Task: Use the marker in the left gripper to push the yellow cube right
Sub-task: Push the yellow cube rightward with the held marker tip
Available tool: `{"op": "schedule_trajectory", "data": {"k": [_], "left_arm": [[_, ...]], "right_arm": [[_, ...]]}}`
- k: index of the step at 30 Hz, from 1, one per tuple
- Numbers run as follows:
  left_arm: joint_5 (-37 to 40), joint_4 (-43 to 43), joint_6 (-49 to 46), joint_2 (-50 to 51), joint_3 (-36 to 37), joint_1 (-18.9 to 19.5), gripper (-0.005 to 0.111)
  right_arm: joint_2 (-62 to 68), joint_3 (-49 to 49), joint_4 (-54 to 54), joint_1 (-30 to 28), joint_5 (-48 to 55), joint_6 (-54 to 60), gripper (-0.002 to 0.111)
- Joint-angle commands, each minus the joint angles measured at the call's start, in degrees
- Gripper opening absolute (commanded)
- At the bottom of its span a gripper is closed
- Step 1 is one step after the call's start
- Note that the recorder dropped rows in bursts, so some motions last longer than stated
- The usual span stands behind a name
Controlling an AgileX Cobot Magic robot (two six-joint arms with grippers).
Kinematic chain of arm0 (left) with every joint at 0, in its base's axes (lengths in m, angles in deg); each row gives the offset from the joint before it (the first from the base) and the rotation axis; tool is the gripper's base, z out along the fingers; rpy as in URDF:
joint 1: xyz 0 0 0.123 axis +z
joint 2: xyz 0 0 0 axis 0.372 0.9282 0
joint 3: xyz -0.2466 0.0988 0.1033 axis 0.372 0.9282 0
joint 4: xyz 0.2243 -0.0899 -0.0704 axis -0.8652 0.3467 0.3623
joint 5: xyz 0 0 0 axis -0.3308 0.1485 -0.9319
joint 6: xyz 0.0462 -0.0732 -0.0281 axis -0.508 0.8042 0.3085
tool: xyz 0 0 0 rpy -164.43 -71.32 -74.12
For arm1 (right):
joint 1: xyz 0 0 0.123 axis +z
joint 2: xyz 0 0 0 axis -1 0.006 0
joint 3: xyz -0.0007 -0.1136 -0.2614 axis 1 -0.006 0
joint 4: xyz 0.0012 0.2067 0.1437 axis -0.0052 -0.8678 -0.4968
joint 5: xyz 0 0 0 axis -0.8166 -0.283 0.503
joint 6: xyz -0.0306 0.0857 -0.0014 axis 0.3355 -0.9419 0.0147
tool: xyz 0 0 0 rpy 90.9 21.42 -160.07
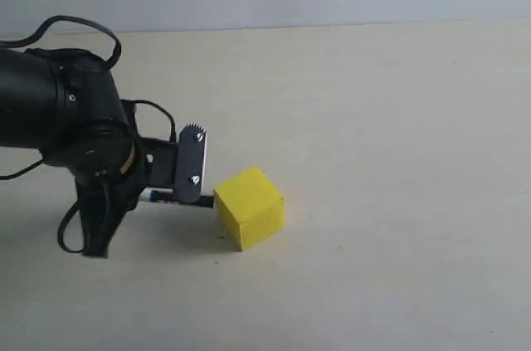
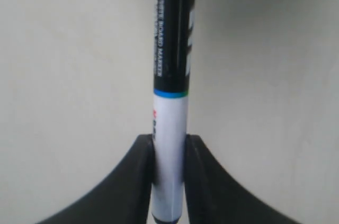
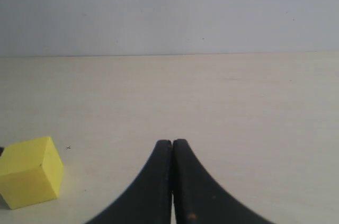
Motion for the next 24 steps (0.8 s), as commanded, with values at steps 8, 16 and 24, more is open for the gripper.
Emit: {"op": "schedule_trajectory", "data": {"k": [8,16,24], "left_arm": [[11.43,1.69,2.48,0.16,-5.98,-0.16,0.0],[8.7,13.17,-4.7,2.93,-6.1,-1.04,0.0],[13.17,11.17,0.27,4.65,-9.78,-2.77,0.0]], "right_arm": [[-0.3,-0.25,-0.06,0.07,-0.29,0.14,0.0],[-0.3,-0.25,-0.06,0.07,-0.29,0.14,0.0],[-0.3,-0.25,-0.06,0.07,-0.29,0.14,0.0]]}}
